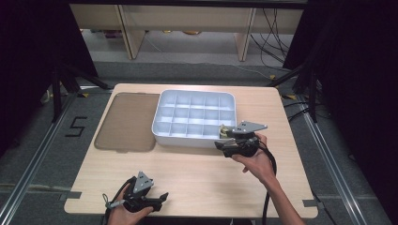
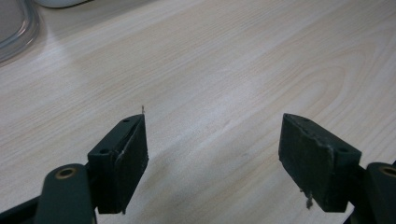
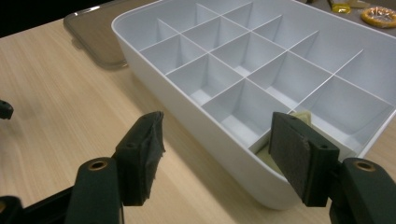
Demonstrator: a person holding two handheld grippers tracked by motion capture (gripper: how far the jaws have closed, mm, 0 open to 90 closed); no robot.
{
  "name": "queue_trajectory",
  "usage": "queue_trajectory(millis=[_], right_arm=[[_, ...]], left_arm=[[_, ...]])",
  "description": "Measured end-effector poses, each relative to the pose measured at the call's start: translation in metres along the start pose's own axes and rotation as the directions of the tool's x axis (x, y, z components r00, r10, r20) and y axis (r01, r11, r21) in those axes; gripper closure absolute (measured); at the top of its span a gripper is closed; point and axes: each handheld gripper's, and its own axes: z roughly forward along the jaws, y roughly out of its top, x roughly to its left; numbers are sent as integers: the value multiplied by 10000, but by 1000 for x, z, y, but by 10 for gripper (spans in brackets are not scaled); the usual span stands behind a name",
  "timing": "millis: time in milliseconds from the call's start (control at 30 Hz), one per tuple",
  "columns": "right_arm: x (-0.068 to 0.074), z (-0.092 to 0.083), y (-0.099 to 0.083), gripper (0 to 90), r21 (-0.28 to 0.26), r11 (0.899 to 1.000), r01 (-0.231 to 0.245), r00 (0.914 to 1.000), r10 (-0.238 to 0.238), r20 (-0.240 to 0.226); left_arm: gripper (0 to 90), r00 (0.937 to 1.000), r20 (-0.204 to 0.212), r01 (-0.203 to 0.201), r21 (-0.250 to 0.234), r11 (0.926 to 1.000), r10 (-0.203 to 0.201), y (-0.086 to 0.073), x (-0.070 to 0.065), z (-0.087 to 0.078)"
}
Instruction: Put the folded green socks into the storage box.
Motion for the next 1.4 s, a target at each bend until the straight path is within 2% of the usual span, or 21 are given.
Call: queue_trajectory(millis=[33, 67, 233, 267, 400, 467, 500, 567, 600, 700, 800, 867, 967, 1067, 1200, 1400], right_arm=[[0, 0, 0, 358, 0, 10000, 0, 10000, 0, 0], [2, -1, -2, 354, 59, 10000, 32, 10000, -32, -14], [5, -3, -6, 350, 51, 10000, -26, 10000, 26, -95], [5, -4, -8, 346, 82, 10000, 49, 9998, -47, -189], [10, -7, -13, 323, 189, 9996, -191, 9994, 196, -278], [11, -8, -15, 317, 140, 9999, 16, 9994, -11, -342], [13, -10, -16, 316, 125, 9998, -185, 9994, 188, -307], [14, -10, -19, 309, 43, 10000, -49, 9989, 51, -476], [16, -12, -20, 301, 113, 9998, -185, 9988, 190, -446], [19, -14, -25, 284, 128, 9996, -237, 9984, 244, -514], [23, -15, -31, 273, 182, 9995, -274, 9980, 284, -564], [24, -15, -35, 263, 151, 9998, -98, 9980, 108, -626], [27, -18, -39, 262, 252, 9992, -301, 9975, 317, -636], [30, -20, -45, 258, 210, 9996, -212, 9978, 225, -631], [33, -21, -51, 248, 224, 9996, -143, 9968, 160, -782], [39, -22, -59, 228, 171, 9998, -98, 9966, 112, -821]], left_arm=[[236, 10000, 0, 0, 0, 10000, 0, 0, 0, 0], [237, 9997, -36, -221, 39, 9997, 221, 1, 1, -1], [236, 9998, -44, -186, 44, 9998, 186, 1, 1, -1], [236, 10000, -34, -47, 32, 10000, 48, 0, 0, -1], [237, 9998, -46, -191, 45, 9998, 192, 1, 1, -1], [237, 9998, -19, -197, 22, 9998, 197, 0, 1, -1], [236, 9999, -100, -114, -50, 9999, 114, 0, 0, 0], [237, 10000, -85, 25, -58, 10000, -26, 0, 0, 0], [237, 9999, -89, 57, -57, 10000, -58, 0, -1, 0], [236, 9998, -24, -182, 4, 9998, 182, 0, 1, -1], [236, 9999, -38, -158, 36, 9999, 158, 1, 1, -1], [236, 9998, -31, -176, 45, 9998, 176, 1, 1, -1], [237, 9998, -52, -191, 42, 9998, 192, 1, 1, -1], [237, 9999, -97, 35, -19, 10000, -35, 0, 0, 0], [236, 10000, 0, -18, 10, 10000, 18, 0, 0, -1], [237, 10000, -68, 7, -43, 10000, -8, 0, 0, 0]])
